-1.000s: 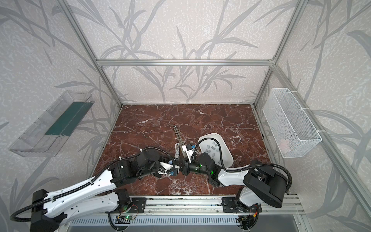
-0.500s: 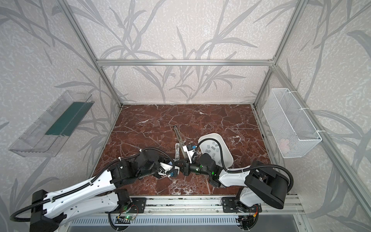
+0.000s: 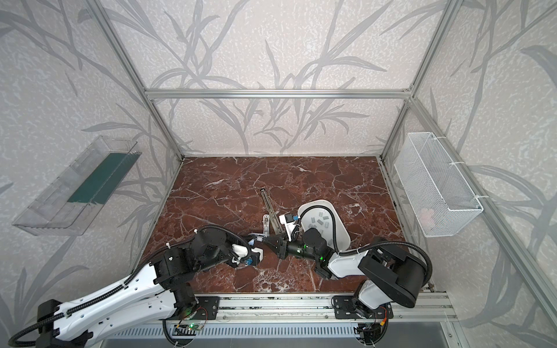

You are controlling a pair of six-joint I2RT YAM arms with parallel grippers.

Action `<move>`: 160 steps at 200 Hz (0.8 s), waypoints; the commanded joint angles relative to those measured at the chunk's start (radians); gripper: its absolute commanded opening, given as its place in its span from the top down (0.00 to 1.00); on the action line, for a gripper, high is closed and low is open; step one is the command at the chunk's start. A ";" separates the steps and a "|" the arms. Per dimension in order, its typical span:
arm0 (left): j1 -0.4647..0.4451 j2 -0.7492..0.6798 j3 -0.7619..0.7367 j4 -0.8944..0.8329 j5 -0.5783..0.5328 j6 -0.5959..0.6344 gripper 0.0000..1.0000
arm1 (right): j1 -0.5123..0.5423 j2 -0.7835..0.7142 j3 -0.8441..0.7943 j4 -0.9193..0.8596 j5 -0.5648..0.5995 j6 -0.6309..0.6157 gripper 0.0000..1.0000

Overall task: Load the staples into the stapler
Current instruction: 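Pull the blue stapler's top open with the right gripper while the left holds the base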

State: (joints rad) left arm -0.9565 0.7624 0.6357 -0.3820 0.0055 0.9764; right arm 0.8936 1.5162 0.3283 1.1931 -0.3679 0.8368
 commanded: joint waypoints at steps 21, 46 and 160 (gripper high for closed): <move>0.080 -0.033 -0.024 -0.019 0.077 0.033 1.00 | -0.058 0.064 -0.045 0.080 0.113 0.050 1.00; 0.120 0.007 -0.037 0.008 0.036 0.054 1.00 | -0.058 0.033 -0.054 0.061 0.109 0.042 1.00; 0.237 0.182 -0.020 0.085 -0.079 0.067 1.00 | -0.056 -0.247 -0.144 -0.087 0.138 0.007 1.00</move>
State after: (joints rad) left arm -0.7528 0.9257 0.6067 -0.2638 0.0597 1.0191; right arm 0.8497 1.3426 0.2180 1.1145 -0.2691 0.8341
